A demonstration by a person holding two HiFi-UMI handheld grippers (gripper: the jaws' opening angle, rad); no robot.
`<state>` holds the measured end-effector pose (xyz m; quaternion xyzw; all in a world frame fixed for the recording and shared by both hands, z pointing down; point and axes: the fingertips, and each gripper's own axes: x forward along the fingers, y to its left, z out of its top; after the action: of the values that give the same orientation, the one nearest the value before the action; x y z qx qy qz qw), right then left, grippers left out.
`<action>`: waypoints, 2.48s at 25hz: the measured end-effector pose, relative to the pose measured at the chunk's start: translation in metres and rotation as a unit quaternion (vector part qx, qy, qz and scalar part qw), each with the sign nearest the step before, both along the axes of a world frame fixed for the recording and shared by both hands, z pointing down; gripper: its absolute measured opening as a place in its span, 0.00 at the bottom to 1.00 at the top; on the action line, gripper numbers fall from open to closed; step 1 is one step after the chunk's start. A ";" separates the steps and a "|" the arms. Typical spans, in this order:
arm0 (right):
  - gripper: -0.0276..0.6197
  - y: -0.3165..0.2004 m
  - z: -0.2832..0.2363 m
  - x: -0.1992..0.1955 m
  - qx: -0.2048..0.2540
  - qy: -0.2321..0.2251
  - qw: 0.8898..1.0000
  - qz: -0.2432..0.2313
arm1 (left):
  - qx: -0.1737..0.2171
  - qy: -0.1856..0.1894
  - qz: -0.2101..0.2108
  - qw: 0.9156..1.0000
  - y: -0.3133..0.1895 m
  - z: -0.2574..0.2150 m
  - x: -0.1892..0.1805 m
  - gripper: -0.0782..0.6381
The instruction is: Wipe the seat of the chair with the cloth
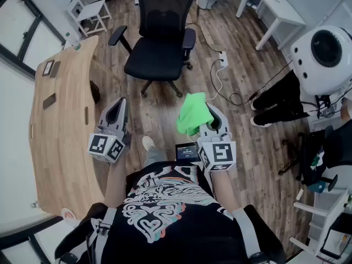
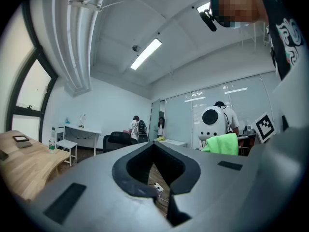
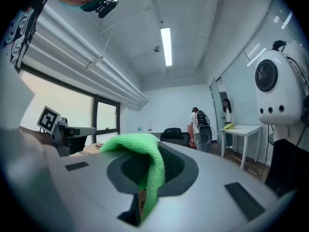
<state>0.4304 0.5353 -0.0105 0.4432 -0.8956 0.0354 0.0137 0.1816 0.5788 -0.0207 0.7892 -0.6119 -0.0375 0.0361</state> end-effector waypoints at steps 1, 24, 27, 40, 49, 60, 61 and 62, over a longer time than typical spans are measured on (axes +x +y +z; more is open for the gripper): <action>0.08 0.001 -0.001 0.002 -0.001 0.000 1.000 0.000 | 0.000 -0.004 0.002 1.000 0.002 0.000 0.003 0.11; 0.08 -0.010 0.005 0.003 -0.005 -0.035 0.999 -0.015 | 0.023 -0.064 0.020 0.997 -0.021 -0.006 0.016 0.11; 0.08 -0.028 0.004 -0.009 -0.010 -0.044 0.999 -0.023 | 0.019 -0.066 0.019 0.997 -0.043 -0.002 0.005 0.11; 0.08 -0.190 0.002 -0.121 0.018 -0.018 0.999 -0.022 | 0.020 -0.056 0.031 0.998 -0.243 0.019 -0.094 0.11; 0.08 -0.326 0.008 -0.211 -0.003 -0.001 1.000 0.005 | 0.033 -0.074 0.048 0.996 -0.365 0.009 -0.180 0.11; 0.08 -0.418 0.052 -0.273 -0.026 0.055 0.998 -0.008 | -0.020 -0.059 0.064 0.996 -0.456 0.083 -0.228 0.11; 0.08 -0.425 0.060 -0.276 -0.031 0.059 0.998 -0.011 | -0.027 -0.058 0.061 0.996 -0.462 0.093 -0.232 0.11; 0.08 -0.432 0.068 -0.280 -0.036 0.061 0.997 -0.014 | -0.034 -0.057 0.057 0.996 -0.469 0.104 -0.236 0.11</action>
<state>0.1509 0.1029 0.0580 0.4312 -0.8974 0.0399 0.0847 -0.0540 0.1102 0.0831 0.8222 -0.5675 0.0304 0.0299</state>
